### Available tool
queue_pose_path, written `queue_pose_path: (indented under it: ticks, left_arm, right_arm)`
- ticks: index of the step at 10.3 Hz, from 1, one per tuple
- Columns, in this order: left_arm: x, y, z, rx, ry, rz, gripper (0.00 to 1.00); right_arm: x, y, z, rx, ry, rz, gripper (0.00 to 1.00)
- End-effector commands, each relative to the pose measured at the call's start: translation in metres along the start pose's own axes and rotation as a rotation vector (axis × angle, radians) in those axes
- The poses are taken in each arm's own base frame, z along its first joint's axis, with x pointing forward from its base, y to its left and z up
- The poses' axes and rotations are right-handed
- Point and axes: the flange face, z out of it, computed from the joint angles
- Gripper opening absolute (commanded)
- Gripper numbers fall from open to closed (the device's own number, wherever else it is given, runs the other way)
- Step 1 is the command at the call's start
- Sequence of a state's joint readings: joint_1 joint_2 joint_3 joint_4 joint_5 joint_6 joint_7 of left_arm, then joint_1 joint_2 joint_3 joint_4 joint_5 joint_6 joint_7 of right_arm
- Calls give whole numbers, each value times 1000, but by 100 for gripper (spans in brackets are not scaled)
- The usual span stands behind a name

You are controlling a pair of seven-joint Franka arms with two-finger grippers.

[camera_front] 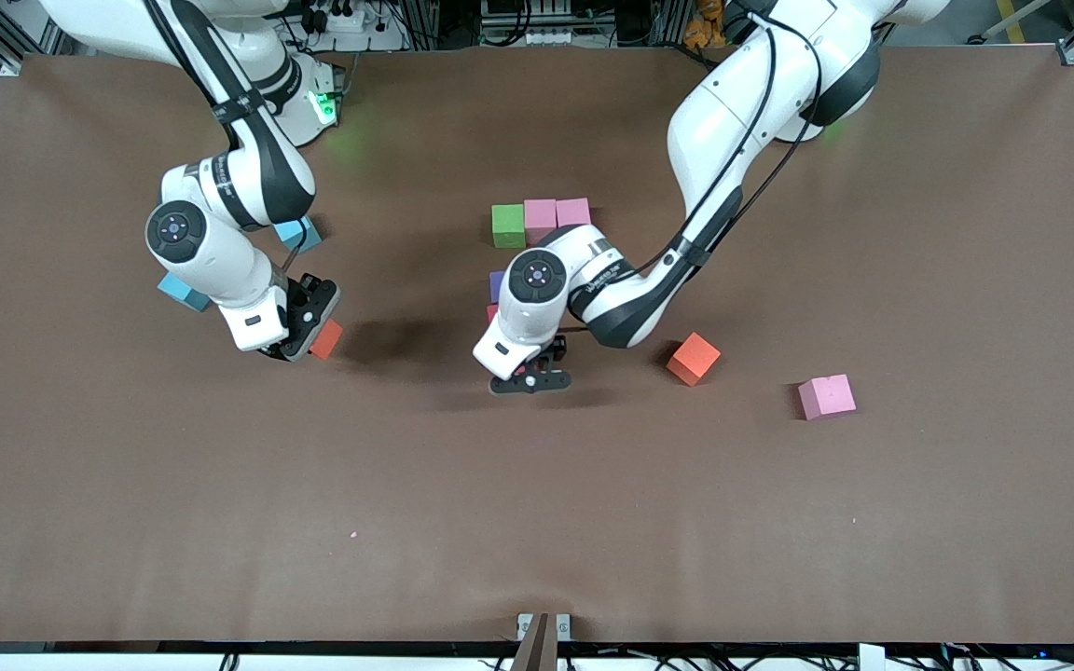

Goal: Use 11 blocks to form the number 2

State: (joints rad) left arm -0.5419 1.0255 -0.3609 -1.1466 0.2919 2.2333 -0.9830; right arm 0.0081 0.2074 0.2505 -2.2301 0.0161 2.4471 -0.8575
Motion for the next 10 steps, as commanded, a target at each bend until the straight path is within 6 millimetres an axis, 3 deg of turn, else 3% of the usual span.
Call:
queue_pose_path:
  ticks: [1, 3, 6, 7, 8, 10]
  left_arm:
    - [2, 9, -28, -20, 24, 18, 100]
    - [0, 15, -45, -39, 31, 17, 100]
    - [25, 2, -107, -63, 51, -34, 100]
    - [49, -19, -131, -66, 73, -73, 100]
    - [60, -40, -147, -12, 47, -107, 100]
    - [86, -89, -184, 79, 20, -275, 100]
  right_arm:
    - [1, 5, -2, 2, -3, -18, 46]
    - [1, 6, -2, 2, -3, -17, 46]
    - [4, 7, -7, -6, 4, -16, 46]
    - [9, 9, -12, -11, 8, -27, 46]
    - [19, 11, -24, 0, 1, -45, 46]
    - [61, 4, -49, 6, 17, -97, 46]
